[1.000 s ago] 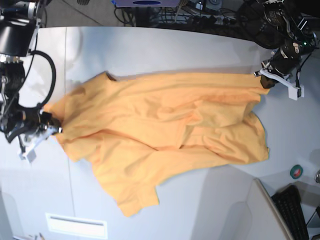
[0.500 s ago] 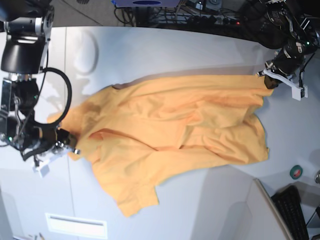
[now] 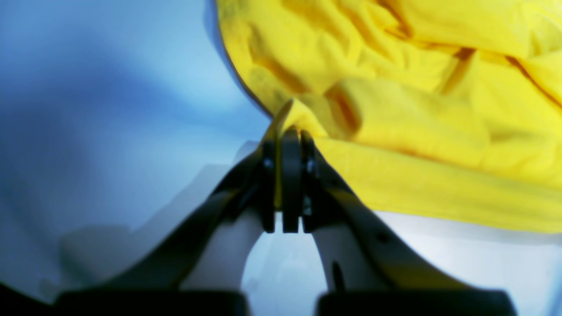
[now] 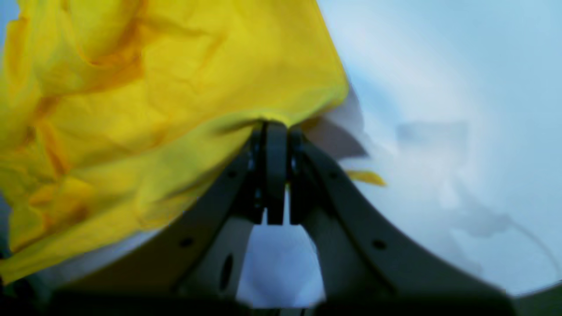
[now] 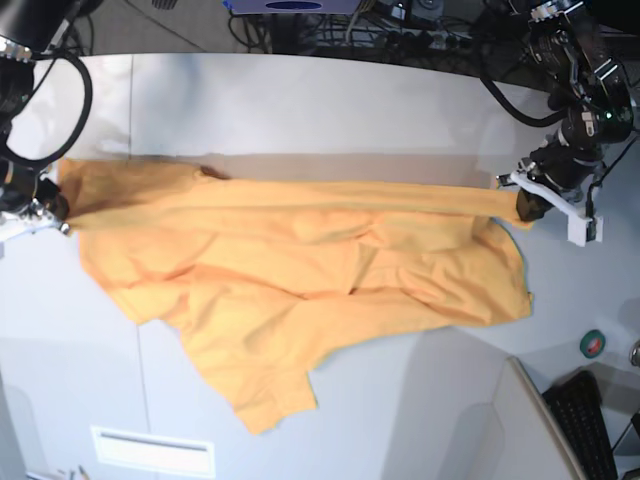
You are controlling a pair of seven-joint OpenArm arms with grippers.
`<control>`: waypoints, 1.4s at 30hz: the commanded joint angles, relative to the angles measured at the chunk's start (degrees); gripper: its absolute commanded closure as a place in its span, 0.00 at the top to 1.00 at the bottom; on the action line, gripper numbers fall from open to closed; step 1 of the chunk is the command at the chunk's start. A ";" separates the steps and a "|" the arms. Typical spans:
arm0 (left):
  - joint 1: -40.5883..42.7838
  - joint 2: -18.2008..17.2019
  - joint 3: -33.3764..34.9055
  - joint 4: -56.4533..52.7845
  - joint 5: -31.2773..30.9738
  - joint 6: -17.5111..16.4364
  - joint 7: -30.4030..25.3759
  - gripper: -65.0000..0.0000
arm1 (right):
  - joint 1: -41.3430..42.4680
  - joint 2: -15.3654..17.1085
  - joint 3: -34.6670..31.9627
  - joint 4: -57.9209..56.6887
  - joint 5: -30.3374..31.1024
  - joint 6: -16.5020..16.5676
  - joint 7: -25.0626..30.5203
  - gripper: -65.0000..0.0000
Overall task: Layout the t-shirt on the table in an organized manner, then fold the t-shirt properly
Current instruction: 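Pull the shirt taut between both grippers, stretching it flat, then lift the shirt with both grippers and swing it over the table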
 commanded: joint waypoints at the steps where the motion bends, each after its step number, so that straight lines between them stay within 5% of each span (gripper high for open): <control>1: -1.99 -1.29 1.57 1.36 -1.26 1.92 -2.07 0.00 | 2.71 1.36 -0.05 0.42 0.75 -0.01 1.27 0.00; 5: -9.38 -4.19 9.93 1.28 -1.26 8.87 -2.07 0.00 | 11.42 3.20 -1.64 -4.67 0.58 -0.01 1.27 0.00; 11: -28.10 -6.66 21.18 -9.45 -1.26 13.88 -2.07 0.00 | 29.61 8.74 -9.37 -22.08 0.49 -0.01 6.37 0.00; 19: -54.39 -6.57 28.92 -34.07 -1.26 14.58 -2.95 0.00 | 46.58 13.75 -18.95 -35.53 0.49 -0.01 17.44 0.00; 30: -82.96 -3.14 35.51 -54.11 -1.43 14.67 -17.10 0.00 | 63.55 20.79 -26.43 -38.70 0.49 -0.01 32.12 0.00; 37: -86.44 -2.61 35.42 -48.04 -1.78 14.67 -16.58 0.00 | 69.35 24.66 -26.95 -36.76 0.93 0.08 32.56 0.00; 42: -76.01 -3.67 35.25 -31.96 -1.70 14.67 -10.86 0.00 | 56.87 26.06 -21.77 -22.35 1.02 0.08 26.06 0.00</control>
